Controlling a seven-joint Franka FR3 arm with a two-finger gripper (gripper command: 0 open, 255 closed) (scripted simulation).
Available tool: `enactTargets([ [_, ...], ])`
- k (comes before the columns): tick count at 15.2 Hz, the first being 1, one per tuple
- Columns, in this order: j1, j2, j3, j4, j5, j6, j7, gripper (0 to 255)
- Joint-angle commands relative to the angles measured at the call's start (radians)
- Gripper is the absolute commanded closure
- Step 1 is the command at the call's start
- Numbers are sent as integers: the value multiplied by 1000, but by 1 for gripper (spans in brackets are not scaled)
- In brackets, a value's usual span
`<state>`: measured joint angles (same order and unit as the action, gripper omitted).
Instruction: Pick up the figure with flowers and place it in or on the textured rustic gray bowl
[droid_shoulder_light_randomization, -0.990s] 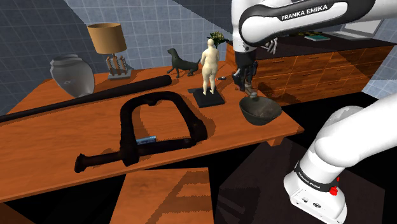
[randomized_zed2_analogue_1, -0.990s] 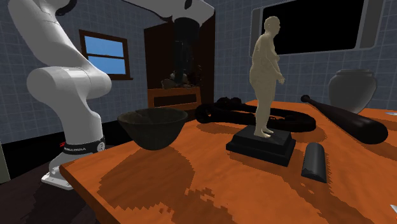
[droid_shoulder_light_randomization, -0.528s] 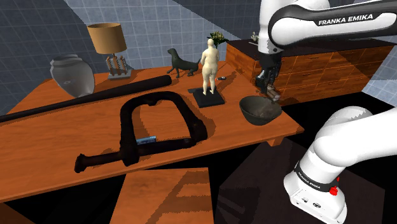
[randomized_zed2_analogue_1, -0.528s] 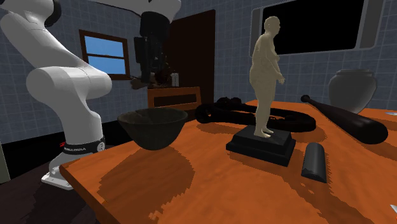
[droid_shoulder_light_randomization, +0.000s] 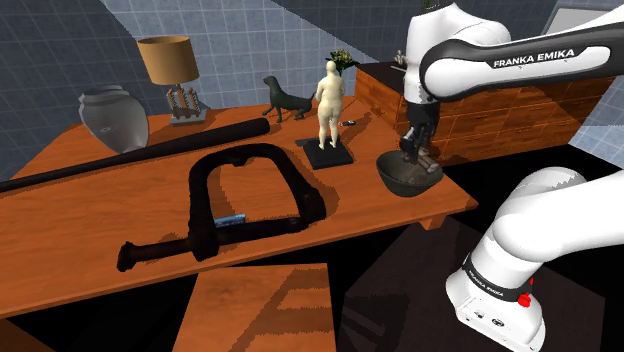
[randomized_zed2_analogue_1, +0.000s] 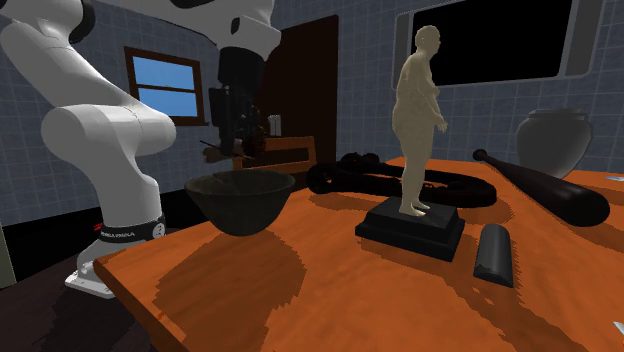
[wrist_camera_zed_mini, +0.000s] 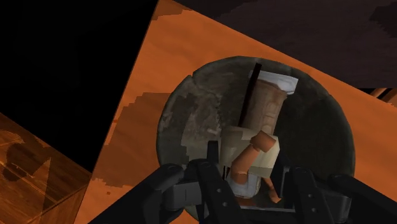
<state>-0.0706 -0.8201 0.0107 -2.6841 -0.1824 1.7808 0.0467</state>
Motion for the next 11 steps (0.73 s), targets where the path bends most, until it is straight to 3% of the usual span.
enactTargets([
  [1,-1,7,-2,-22,-3,30,3,255],
  [4,-2,16,-3,-62,-7,79,12,255],
  [11,-2,16,-3,-62,-7,79,12,255],
])
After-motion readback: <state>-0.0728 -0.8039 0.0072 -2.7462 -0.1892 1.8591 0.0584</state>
